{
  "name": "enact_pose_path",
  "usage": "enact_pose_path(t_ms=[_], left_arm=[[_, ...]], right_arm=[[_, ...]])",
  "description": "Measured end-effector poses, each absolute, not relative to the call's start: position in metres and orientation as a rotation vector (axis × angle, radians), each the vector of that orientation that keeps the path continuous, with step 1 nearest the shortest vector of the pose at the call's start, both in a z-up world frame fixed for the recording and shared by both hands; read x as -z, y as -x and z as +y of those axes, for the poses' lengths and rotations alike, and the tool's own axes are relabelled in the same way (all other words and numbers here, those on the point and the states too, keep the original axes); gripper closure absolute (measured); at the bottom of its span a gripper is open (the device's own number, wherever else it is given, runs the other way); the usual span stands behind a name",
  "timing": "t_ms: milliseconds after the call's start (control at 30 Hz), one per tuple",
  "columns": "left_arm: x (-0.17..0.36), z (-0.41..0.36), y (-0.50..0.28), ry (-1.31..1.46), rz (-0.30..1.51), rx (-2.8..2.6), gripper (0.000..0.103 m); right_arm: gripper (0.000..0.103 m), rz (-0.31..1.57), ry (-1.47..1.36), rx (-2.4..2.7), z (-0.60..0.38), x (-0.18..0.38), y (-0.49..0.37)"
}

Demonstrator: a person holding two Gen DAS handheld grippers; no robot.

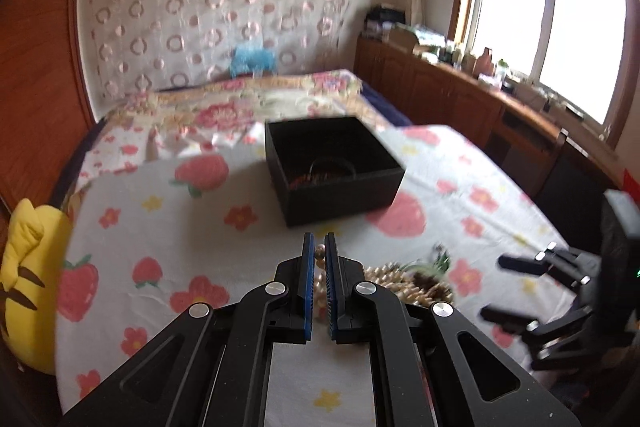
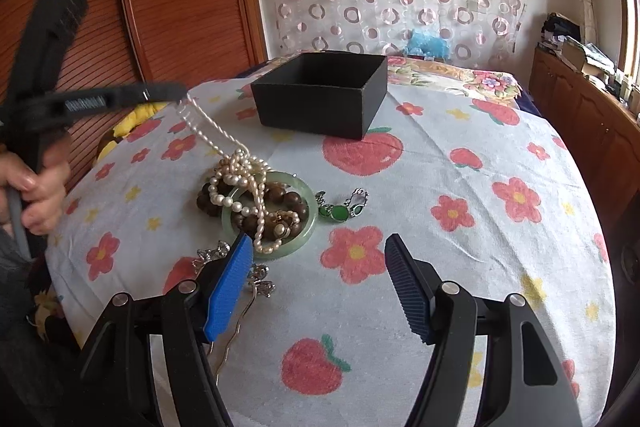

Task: Organize jewelry
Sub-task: 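Lift the pearl necklace with the left tool while the right tool grasps the silver hair comb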

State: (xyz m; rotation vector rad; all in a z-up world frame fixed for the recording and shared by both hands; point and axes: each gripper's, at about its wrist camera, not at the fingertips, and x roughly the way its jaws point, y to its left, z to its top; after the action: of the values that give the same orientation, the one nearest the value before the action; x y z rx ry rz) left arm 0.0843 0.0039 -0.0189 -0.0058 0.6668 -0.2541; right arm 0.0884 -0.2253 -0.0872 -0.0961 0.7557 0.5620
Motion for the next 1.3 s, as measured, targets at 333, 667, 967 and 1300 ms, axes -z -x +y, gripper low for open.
enact_pose_path(t_ms=[333,667,967,1300], left_arm=[[-0.038,0.013,-0.065,0.045,0.520,0.248,0.099],[-0.086,0.029,-0.040,0.060,0.393,0.226,0.099],[-0.104,0.046,-0.026,0.071,0.341,0.198,0.099],[-0.084,0.048,-0.020,0.083,0.376,0.215,0.099]], right_arm=[[0.032,0.769,0.110,-0.602,-0.211,0.089,-0.080],[0.032,0.815,0.125,-0.661,-0.192,0.100,-0.072],[0.027,0.853,0.176,-0.671,-0.177,0.104,-0.070],[0.027,0.867,0.300,-0.637,-0.161,0.109,-0.071]])
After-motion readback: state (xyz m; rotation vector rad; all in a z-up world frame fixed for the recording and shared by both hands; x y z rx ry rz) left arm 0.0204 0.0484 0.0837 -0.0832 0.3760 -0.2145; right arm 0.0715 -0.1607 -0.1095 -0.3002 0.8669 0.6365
